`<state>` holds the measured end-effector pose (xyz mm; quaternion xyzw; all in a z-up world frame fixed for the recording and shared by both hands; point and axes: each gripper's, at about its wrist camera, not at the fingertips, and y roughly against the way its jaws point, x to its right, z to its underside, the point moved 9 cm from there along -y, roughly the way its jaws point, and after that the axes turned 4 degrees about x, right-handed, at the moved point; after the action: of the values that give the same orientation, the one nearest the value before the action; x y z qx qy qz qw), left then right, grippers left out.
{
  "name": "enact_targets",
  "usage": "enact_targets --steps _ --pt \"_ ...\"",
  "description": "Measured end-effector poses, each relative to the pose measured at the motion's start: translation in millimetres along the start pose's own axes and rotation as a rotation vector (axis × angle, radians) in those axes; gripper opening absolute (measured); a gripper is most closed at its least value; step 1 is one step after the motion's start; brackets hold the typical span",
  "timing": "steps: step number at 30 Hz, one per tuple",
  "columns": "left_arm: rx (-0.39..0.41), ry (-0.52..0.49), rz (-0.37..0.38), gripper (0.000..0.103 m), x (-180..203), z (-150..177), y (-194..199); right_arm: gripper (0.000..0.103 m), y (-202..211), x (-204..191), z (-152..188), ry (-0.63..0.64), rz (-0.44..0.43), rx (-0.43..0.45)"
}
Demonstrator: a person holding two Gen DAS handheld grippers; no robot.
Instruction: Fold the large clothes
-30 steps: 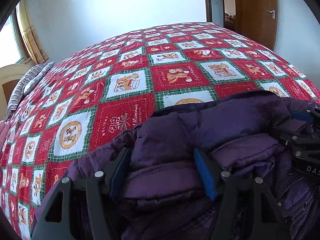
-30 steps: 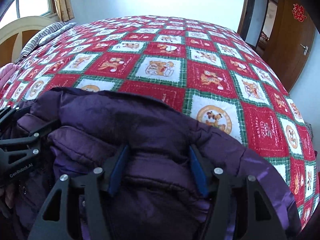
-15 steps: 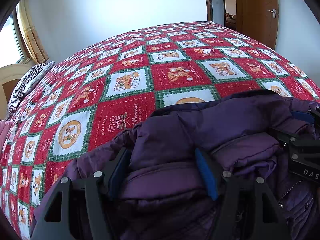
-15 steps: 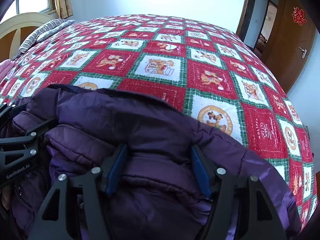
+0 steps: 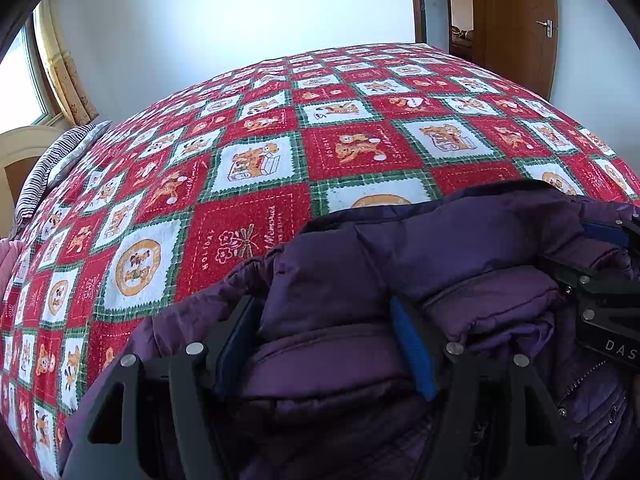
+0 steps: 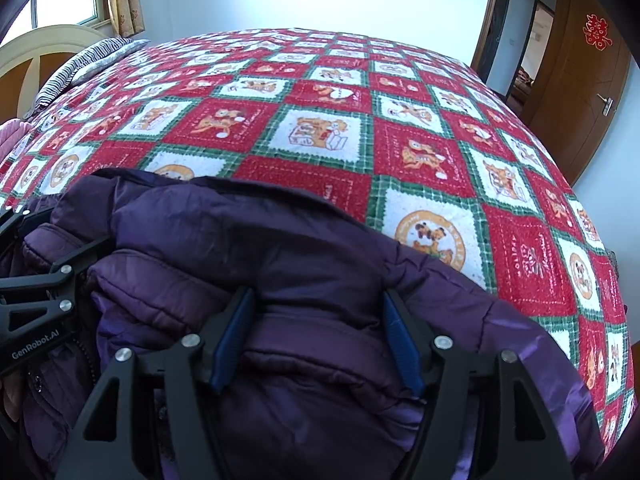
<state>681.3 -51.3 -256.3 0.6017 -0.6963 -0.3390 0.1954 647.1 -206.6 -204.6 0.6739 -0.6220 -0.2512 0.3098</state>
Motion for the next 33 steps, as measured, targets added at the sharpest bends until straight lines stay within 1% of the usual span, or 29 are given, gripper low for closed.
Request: enact_targets --steps 9,14,16,17,19,20,22,24,26,28,31,32,33 --pt "-0.001 -0.002 -0.004 0.07 -1 0 0 0.07 -3 2 1 0.002 0.016 -0.006" --pt "-0.006 -0.013 -0.021 0.071 -1 -1 -2 0.07 -3 -1 -1 0.019 0.035 -0.024" --pt "-0.017 -0.012 -0.016 0.072 -2 -3 -2 0.07 -3 -1 -2 0.025 0.031 -0.036" --pt "-0.025 -0.006 -0.009 0.072 -3 -5 0 0.07 -2 1 -5 0.017 0.017 -0.044" --pt "-0.033 0.006 -0.008 0.071 -7 -11 10 0.071 4 7 -9 -0.018 -0.033 -0.054" --pt "-0.023 0.014 -0.011 0.071 -11 -16 21 0.071 9 9 -10 -0.028 -0.04 -0.053" --pt "0.036 0.042 0.005 0.071 -18 -27 51 0.075 33 17 -15 -0.06 -0.059 -0.006" --pt "0.081 0.061 0.026 0.072 -25 -30 82 0.078 57 23 -13 -0.062 -0.054 0.032" --pt "0.099 0.049 0.021 0.072 -28 -21 107 0.078 74 24 -3 -0.06 -0.069 0.03" --pt "0.1 0.033 0.004 0.072 -31 -2 126 0.078 90 23 12 -0.063 -0.081 0.022" --pt "0.059 0.002 -0.031 0.072 -33 42 147 0.078 113 23 45 -0.064 -0.088 0.001" --pt "0.045 0.001 -0.04 0.072 -35 61 154 0.078 122 25 62 -0.075 -0.079 -0.014" --pt "0.039 0.009 -0.05 0.072 -37 73 161 0.078 129 26 74 -0.083 -0.08 -0.022"
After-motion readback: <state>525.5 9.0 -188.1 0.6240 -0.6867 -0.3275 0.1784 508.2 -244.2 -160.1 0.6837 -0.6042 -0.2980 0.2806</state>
